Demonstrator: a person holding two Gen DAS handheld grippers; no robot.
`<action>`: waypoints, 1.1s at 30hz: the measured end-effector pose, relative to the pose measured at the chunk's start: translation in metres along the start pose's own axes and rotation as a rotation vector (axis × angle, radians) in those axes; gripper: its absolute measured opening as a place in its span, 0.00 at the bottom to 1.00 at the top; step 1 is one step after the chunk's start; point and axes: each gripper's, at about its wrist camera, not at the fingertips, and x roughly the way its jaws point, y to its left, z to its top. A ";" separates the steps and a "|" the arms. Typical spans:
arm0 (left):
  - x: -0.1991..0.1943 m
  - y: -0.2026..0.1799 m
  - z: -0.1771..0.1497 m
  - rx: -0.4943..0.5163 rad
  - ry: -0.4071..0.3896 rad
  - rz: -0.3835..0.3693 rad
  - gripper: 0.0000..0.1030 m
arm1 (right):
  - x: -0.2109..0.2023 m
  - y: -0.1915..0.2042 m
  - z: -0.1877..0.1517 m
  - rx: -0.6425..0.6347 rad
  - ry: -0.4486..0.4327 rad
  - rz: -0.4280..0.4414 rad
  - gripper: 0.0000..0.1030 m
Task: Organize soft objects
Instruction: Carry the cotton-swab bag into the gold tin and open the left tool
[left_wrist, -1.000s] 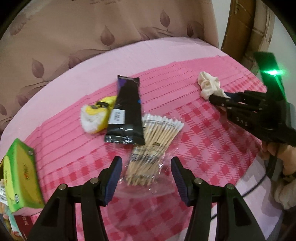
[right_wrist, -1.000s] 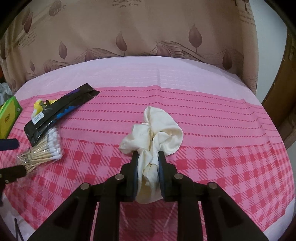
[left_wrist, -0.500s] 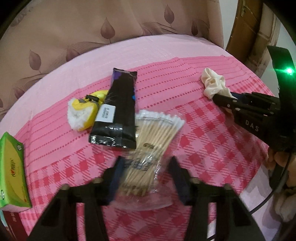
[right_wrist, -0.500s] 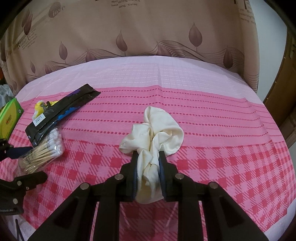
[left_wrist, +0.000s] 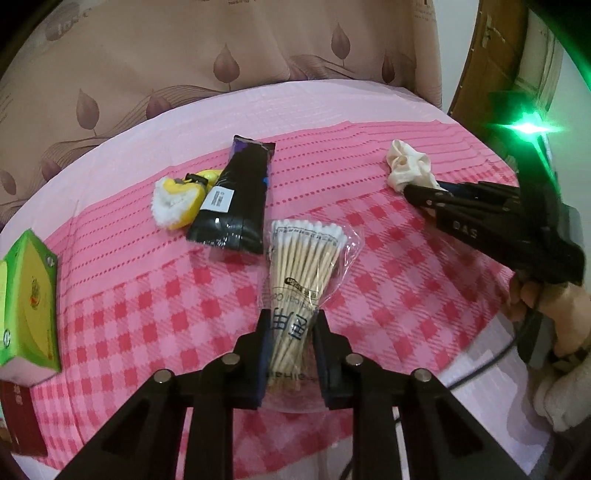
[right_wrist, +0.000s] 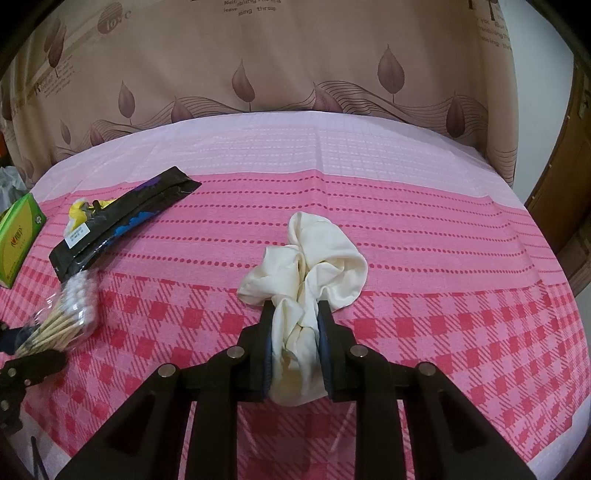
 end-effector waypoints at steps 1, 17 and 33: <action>-0.005 0.000 -0.002 -0.005 -0.009 -0.001 0.20 | 0.000 0.000 0.000 -0.001 0.000 -0.001 0.22; -0.064 0.022 -0.014 -0.079 -0.093 0.031 0.20 | 0.001 0.000 0.001 -0.011 0.000 -0.004 0.22; -0.119 0.118 -0.041 -0.257 -0.148 0.206 0.20 | 0.001 0.001 0.000 -0.013 0.000 -0.006 0.22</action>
